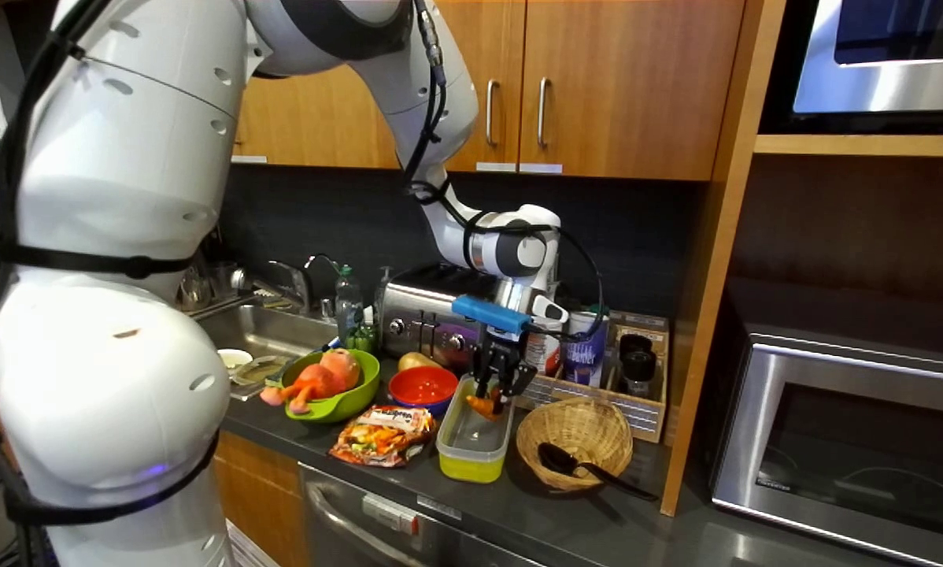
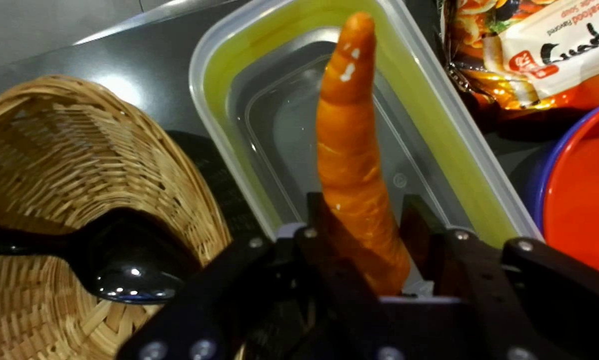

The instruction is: Put the carrot in the basket.

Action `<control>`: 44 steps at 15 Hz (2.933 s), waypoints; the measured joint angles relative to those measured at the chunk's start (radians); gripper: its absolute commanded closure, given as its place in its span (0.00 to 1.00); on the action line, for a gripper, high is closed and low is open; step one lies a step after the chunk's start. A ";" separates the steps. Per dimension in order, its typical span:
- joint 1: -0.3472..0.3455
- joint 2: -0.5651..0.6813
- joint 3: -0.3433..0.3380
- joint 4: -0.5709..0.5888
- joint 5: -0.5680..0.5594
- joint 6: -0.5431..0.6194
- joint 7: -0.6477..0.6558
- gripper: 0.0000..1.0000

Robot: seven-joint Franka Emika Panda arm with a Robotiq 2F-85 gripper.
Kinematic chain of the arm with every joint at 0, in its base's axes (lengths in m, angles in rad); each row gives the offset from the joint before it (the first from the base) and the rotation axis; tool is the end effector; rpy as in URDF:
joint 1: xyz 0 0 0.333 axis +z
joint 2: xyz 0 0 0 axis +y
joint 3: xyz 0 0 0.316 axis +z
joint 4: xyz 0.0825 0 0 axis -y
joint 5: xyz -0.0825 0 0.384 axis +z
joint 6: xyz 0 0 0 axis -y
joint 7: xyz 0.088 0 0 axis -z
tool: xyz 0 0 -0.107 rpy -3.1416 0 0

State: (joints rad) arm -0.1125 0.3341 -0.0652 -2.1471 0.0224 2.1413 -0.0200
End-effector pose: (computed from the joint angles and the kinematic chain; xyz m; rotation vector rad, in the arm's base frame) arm 0.5214 -0.0931 0.2220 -3.0576 0.2653 0.5235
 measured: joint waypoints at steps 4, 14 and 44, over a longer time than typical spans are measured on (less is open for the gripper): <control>0.003 -0.056 -0.002 -0.054 -0.005 0.004 0.019 0.82; 0.003 -0.200 -0.005 -0.173 -0.005 0.022 0.019 0.82; -0.007 -0.094 -0.008 -0.138 0.004 0.022 -0.045 0.26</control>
State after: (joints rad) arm -0.1191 0.2405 -0.0729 -2.2854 0.0267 2.1629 -0.0646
